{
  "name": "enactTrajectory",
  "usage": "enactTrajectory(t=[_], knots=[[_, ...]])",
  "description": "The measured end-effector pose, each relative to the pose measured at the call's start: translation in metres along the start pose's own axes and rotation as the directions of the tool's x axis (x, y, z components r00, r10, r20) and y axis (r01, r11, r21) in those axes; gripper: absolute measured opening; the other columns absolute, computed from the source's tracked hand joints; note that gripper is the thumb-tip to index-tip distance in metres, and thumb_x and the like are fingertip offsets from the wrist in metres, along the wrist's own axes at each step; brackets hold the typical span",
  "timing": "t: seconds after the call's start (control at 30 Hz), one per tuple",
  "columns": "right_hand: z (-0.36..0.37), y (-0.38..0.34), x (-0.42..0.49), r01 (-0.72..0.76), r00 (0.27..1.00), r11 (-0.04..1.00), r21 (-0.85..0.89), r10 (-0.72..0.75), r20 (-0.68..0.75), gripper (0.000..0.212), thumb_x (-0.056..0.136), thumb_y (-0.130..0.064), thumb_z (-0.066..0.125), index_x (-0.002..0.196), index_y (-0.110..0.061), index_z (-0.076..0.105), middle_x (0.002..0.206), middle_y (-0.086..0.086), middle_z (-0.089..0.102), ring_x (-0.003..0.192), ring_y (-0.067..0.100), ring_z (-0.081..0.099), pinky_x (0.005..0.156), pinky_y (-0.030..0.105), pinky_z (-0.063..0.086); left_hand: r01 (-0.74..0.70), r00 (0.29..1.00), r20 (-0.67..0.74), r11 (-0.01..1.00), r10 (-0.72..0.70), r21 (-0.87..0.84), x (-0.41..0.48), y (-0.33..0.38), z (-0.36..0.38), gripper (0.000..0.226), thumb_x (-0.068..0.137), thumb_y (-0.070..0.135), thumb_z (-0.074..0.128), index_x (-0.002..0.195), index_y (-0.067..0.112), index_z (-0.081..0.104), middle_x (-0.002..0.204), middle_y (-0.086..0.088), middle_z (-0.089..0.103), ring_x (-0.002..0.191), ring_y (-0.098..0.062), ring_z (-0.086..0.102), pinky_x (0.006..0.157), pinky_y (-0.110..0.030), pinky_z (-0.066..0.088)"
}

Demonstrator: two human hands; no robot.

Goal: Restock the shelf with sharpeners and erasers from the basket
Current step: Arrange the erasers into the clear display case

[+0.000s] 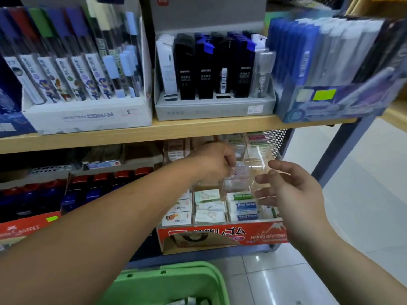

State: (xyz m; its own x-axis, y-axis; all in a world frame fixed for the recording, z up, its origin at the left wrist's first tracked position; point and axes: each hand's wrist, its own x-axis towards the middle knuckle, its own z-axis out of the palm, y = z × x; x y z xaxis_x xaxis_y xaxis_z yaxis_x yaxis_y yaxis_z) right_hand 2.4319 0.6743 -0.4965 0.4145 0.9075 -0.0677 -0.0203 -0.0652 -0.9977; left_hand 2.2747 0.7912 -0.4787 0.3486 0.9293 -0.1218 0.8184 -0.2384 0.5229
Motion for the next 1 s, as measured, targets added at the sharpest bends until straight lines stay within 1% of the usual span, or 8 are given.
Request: enactTrajectory(t=[0.13, 0.3, 0.5, 0.63, 0.73, 0.8, 0.9, 1.0], knots=[[-0.005, 0.002, 0.003, -0.043, 0.999, 0.998, 0.039, 0.043, 0.004, 0.018, 0.102, -0.011, 0.061, 0.111, -0.025, 0.069, 0.085, -0.001, 0.079, 0.072, 0.026, 0.076, 0.059, 0.030, 0.061, -0.021, 1.000, 0.025, 0.993, 0.018, 0.114, 0.005, 0.003, 0.001, 0.016, 0.095, 0.021, 0.071, 0.108, 0.027, 0.076, 0.109, 0.011, 0.070, 0.104, -0.012, 0.064, 0.096, -0.030, 0.054], [-0.002, 0.001, 0.001, -0.045, 0.998, 0.999, 0.024, 0.044, 0.038, 0.020, 0.101, -0.009, 0.062, 0.109, -0.025, 0.069, 0.083, -0.001, 0.079, 0.073, 0.027, 0.076, 0.068, 0.038, 0.064, -0.031, 0.993, 0.115, 0.986, 0.012, 0.162, 0.011, 0.004, 0.000, 0.025, 0.096, 0.022, 0.070, 0.121, 0.023, 0.075, 0.129, 0.005, 0.069, 0.116, -0.015, 0.062, 0.101, -0.030, 0.049], [-0.003, -0.001, -0.001, -0.060, 0.997, 0.998, 0.024, 0.059, 0.058, 0.018, 0.102, -0.009, 0.060, 0.110, -0.021, 0.070, 0.085, 0.001, 0.079, 0.074, 0.027, 0.076, 0.065, 0.034, 0.063, 0.004, 1.000, 0.030, 0.999, -0.005, 0.039, 0.013, -0.001, 0.003, 0.021, 0.092, 0.011, 0.070, 0.100, 0.031, 0.070, 0.106, 0.012, 0.064, 0.107, -0.013, 0.062, 0.084, -0.024, 0.048], [-0.002, -0.001, -0.002, -0.053, 0.997, 0.999, 0.008, 0.053, 0.061, 0.020, 0.102, -0.008, 0.060, 0.110, -0.023, 0.070, 0.085, -0.001, 0.079, 0.075, 0.026, 0.076, 0.065, 0.033, 0.064, -0.008, 1.000, 0.026, 0.983, 0.004, 0.181, 0.013, 0.004, 0.008, 0.030, 0.096, 0.011, 0.065, 0.116, 0.030, 0.075, 0.128, 0.008, 0.068, 0.115, -0.016, 0.063, 0.097, -0.029, 0.052], [-0.001, -0.002, -0.003, -0.055, 0.996, 0.998, -0.006, 0.056, 0.068, 0.020, 0.102, -0.008, 0.059, 0.110, -0.023, 0.070, 0.085, -0.001, 0.079, 0.076, 0.026, 0.076, 0.066, 0.034, 0.064, -0.022, 0.997, 0.084, 0.972, 0.002, 0.235, 0.013, 0.006, 0.006, 0.029, 0.098, 0.015, 0.063, 0.121, 0.027, 0.075, 0.131, 0.004, 0.068, 0.118, -0.019, 0.063, 0.102, -0.032, 0.051], [-0.002, -0.002, -0.005, -0.064, 0.994, 0.998, -0.019, 0.065, 0.088, 0.019, 0.102, -0.009, 0.059, 0.110, -0.023, 0.070, 0.086, -0.001, 0.079, 0.077, 0.025, 0.076, 0.068, 0.035, 0.065, -0.026, 0.996, 0.085, 0.984, 0.011, 0.175, 0.008, 0.002, 0.002, 0.028, 0.100, 0.020, 0.063, 0.125, 0.027, 0.073, 0.133, 0.004, 0.066, 0.120, -0.019, 0.061, 0.102, -0.031, 0.050], [-0.001, -0.004, -0.013, -0.037, 0.984, 0.994, -0.100, 0.054, 0.170, 0.016, 0.101, -0.011, 0.062, 0.107, -0.022, 0.073, 0.089, -0.002, 0.080, 0.078, 0.019, 0.076, 0.070, 0.030, 0.063, -0.036, 0.999, -0.033, 0.999, 0.035, -0.030, -0.016, -0.007, -0.004, 0.034, 0.100, 0.025, 0.065, 0.134, 0.030, 0.066, 0.139, 0.008, 0.061, 0.125, -0.014, 0.059, 0.102, -0.027, 0.048], [0.003, -0.006, -0.033, 0.080, 0.950, 0.978, -0.193, -0.016, 0.313, 0.011, 0.098, -0.015, 0.069, 0.099, -0.022, 0.077, 0.090, -0.002, 0.080, 0.081, 0.014, 0.075, 0.079, 0.031, 0.061, -0.128, 0.980, -0.168, 0.984, 0.106, -0.127, -0.064, -0.018, -0.012, 0.031, 0.099, 0.022, 0.065, 0.129, 0.028, 0.068, 0.125, 0.012, 0.067, 0.112, -0.006, 0.063, 0.097, -0.027, 0.054]])
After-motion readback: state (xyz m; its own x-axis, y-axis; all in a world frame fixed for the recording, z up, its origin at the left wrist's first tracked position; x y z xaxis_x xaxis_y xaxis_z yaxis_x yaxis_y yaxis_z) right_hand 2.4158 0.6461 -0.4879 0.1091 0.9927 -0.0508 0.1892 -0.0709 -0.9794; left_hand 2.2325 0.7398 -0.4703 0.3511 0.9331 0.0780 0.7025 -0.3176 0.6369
